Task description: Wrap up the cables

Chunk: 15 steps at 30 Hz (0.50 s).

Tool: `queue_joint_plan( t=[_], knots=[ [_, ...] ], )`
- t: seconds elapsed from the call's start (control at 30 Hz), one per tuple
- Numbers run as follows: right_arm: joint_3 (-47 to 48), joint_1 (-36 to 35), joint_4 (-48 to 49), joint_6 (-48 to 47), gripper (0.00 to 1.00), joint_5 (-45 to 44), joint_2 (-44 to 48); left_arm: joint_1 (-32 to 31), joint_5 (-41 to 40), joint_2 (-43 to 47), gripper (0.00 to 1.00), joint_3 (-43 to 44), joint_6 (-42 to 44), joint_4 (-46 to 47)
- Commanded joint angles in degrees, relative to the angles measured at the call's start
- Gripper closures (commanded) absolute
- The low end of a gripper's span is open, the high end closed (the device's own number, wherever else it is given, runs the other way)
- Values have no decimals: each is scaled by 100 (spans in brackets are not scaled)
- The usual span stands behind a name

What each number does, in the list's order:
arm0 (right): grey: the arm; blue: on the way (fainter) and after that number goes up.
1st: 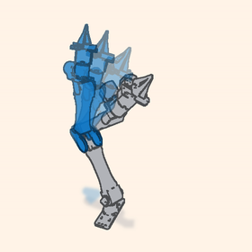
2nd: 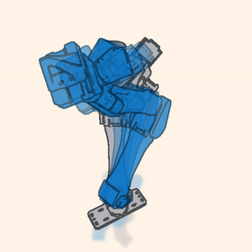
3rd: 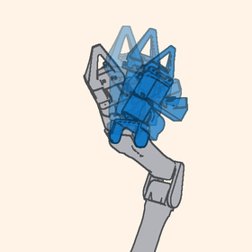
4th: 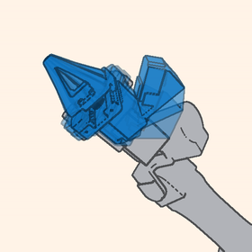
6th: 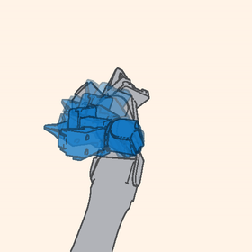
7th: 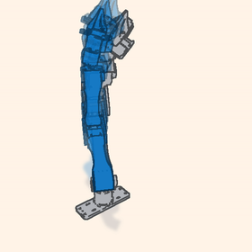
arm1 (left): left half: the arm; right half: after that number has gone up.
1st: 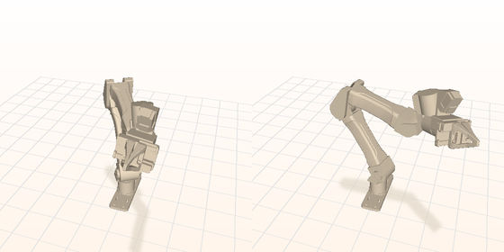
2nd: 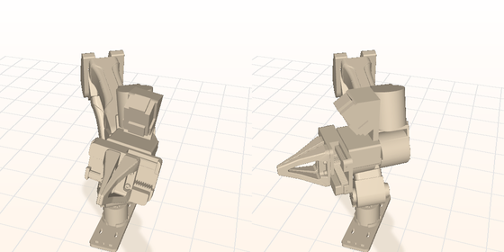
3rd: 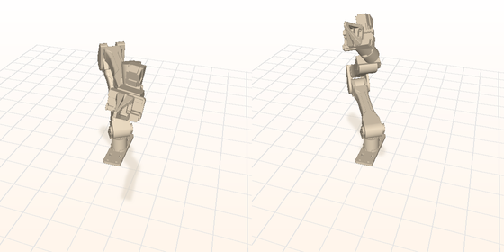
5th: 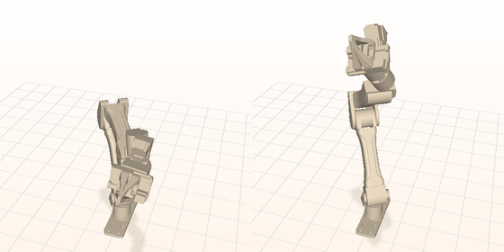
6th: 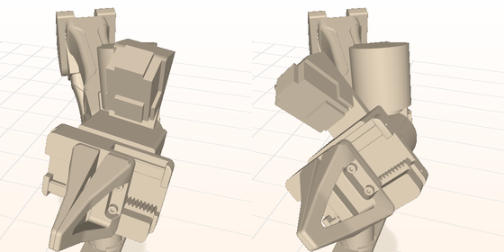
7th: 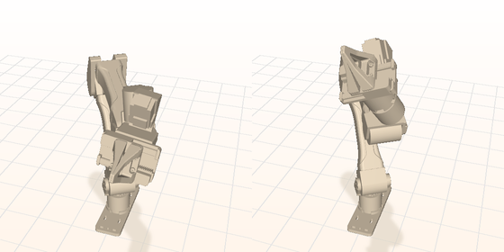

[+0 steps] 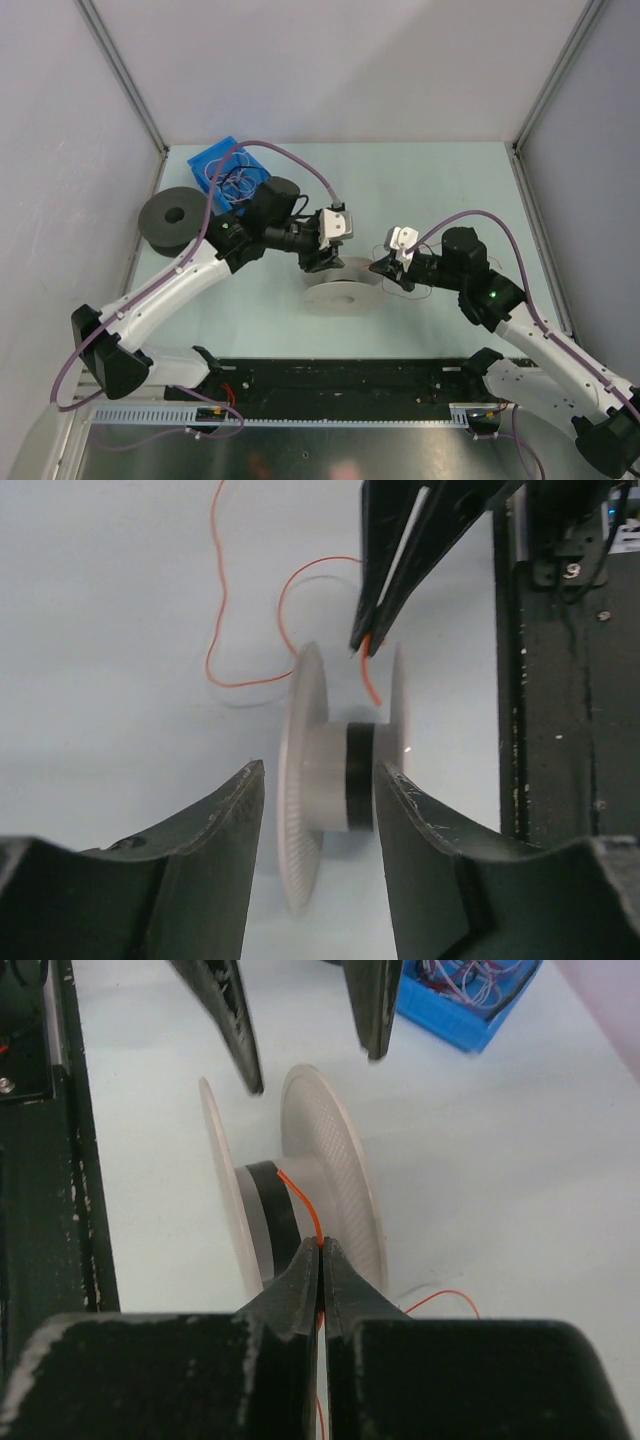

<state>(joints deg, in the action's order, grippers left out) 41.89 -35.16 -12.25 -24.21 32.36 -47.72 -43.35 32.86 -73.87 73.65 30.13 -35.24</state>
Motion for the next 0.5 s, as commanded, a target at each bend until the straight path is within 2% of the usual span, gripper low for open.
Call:
queue_joint_plan(
  t=[0.0,0.3,0.4,0.47],
  knots=[
    [21,-256,650,140,100,-516,16,-221,358,-78,47,390,-278,176],
    [32,-556,1052,133,100,-899,-161,-436,492,-337,45,404,-475,266],
    [60,-614,1084,113,100,-907,-200,-445,341,-440,50,447,-531,275],
    [64,-657,1078,104,100,-907,-208,-441,304,-487,57,488,-534,280]
  ],
)
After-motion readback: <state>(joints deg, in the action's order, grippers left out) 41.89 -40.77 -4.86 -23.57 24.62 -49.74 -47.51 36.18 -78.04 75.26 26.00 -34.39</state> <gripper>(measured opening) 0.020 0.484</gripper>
